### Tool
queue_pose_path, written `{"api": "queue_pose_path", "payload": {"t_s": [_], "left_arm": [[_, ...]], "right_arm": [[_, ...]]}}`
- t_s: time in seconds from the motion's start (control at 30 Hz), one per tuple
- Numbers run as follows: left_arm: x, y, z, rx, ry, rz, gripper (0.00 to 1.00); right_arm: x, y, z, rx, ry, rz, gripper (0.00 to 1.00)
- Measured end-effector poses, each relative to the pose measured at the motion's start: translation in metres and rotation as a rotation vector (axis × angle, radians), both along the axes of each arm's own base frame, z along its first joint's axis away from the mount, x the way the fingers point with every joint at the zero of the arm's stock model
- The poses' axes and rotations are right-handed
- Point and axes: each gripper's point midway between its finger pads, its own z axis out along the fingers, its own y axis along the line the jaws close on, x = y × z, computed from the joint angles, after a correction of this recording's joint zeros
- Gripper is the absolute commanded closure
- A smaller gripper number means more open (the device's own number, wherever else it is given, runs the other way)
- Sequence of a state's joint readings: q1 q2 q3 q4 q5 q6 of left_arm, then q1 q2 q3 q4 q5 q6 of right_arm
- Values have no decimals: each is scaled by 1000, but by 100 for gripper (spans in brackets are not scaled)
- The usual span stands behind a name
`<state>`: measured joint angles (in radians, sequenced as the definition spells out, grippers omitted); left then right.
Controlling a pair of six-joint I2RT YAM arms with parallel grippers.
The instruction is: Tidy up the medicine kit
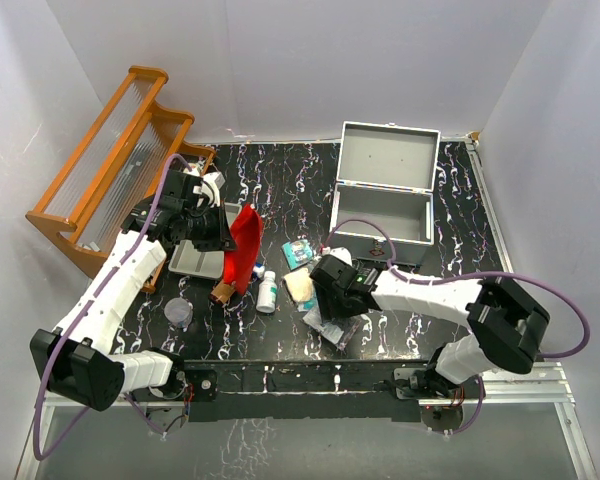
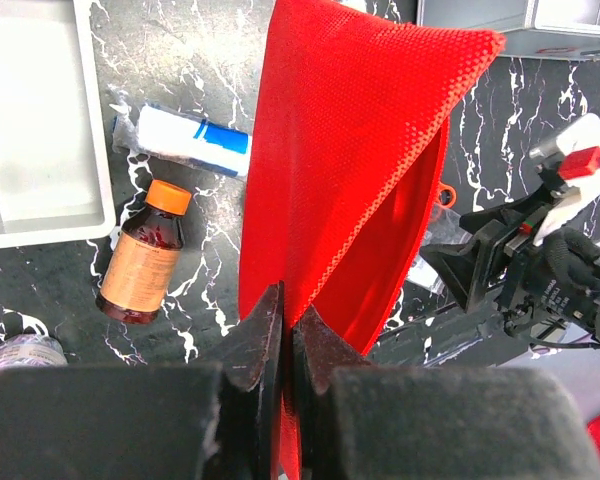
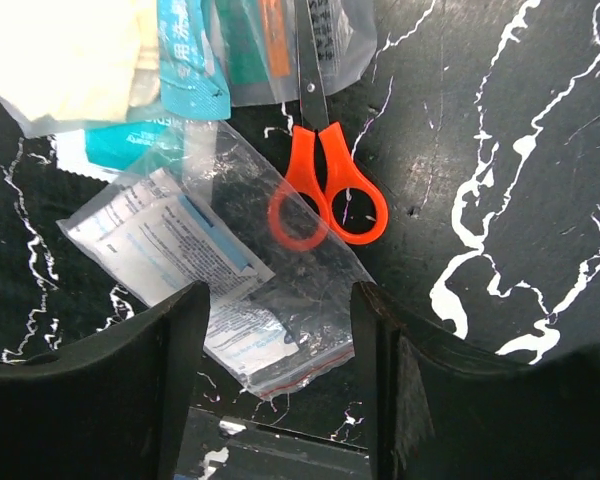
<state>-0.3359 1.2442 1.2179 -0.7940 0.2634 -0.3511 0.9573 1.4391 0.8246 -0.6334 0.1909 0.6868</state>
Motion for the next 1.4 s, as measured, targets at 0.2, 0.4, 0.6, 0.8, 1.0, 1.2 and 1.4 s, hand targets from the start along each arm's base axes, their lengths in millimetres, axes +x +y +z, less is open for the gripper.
{"api": "queue_pose_path", "payload": {"t_s": [0.2,0.4,0.6,0.8,1.0,1.2,1.4], "left_arm": [[0,-1,1,-5,1,-3,100],[3,6,3,24,-19,31,100],[6,20,13,68,-68,103,100],[11,31,24,99,-111,160,100],[12,33,25,108,-113,177,100],[12,34,25,111,-114,179,100],[12,34,25,111,-114,179,100]], "right_arm": [[-7,0,-2,-27,19,47,48],[-17,17,9,-14,0,144,54],[-30,35,6,-54,0,248,62],[-36,39,-11,-136,4,301,67],[-31,33,-16,-182,-15,292,79],[-30,36,-17,-194,-28,294,98],[-28,36,-17,-194,-38,280,100]]}}
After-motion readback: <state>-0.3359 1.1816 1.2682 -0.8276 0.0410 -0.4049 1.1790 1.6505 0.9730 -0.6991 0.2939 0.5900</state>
